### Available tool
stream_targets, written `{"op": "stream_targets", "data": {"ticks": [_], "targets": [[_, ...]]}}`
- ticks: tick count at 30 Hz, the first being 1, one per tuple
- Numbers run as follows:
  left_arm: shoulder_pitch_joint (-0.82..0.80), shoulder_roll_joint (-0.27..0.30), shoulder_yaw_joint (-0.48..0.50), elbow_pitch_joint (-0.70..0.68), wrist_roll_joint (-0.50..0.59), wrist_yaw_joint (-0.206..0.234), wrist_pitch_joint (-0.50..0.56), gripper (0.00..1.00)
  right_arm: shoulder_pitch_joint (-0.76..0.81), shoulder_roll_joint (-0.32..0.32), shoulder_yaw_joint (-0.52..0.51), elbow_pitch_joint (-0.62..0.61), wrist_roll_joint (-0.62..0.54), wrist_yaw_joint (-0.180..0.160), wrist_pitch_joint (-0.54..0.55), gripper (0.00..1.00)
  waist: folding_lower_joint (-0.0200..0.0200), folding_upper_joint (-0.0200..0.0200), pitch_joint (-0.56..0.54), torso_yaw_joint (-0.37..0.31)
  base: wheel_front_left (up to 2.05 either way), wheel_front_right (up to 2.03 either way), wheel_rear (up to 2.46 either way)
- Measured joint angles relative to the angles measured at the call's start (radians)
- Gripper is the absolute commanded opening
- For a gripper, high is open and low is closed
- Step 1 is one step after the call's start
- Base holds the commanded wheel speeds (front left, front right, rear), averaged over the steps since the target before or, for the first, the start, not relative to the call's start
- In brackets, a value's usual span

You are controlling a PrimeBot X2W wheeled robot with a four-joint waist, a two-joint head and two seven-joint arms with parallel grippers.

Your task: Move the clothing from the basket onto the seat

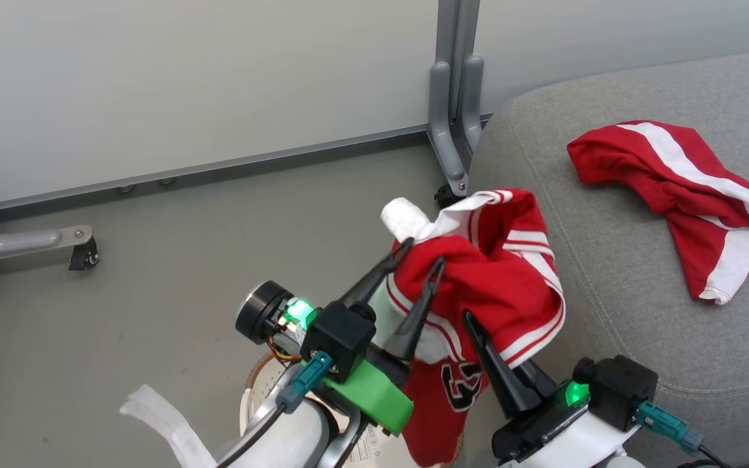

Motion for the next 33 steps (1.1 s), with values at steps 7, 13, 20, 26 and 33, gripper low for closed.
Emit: {"op": "stream_targets", "data": {"ticks": [7, 13, 20, 26, 33], "targets": [[0.0, 0.002, -0.001, 0.008, 0.0, 0.009, 0.003, 1.0, 0.0, -0.003, 0.001, -0.002, 0.0, 0.0, 0.0, 0.0, 0.0, 0.0, 0.001, 0.0, 0.0, 0.0, 0.0], [0.0, 0.005, -0.002, 0.011, -0.001, 0.016, 0.003, 1.0, 0.0, -0.004, 0.001, -0.004, 0.0, 0.0, 0.0, 0.0, 0.0, 0.0, 0.004, -0.004, 0.0, 0.0, 0.0], [0.0, 0.007, -0.008, 0.017, -0.005, 0.016, 0.003, 1.0, 0.0, -0.004, -0.001, -0.004, 0.0, 0.0, 0.0, 0.0, 0.0, 0.0, 0.005, -0.009, 0.0, 0.0, 0.0], [0.0, 0.011, -0.01, 0.022, -0.011, 0.017, 0.003, 1.0, 0.0, -0.004, -0.003, -0.004, 0.0, 0.0, 0.0, 0.0, 0.0, 0.0, 0.005, -0.01, 0.0, 0.0, 0.0], [0.03, 0.024, 0.015, 0.048, -0.057, 0.029, -0.01, 1.0, -0.004, -0.009, -0.025, -0.024, -0.018, 0.0, 0.0, 0.0, 0.0, 0.0, 0.014, -0.026, 0.0, 0.0, 0.0]]}}
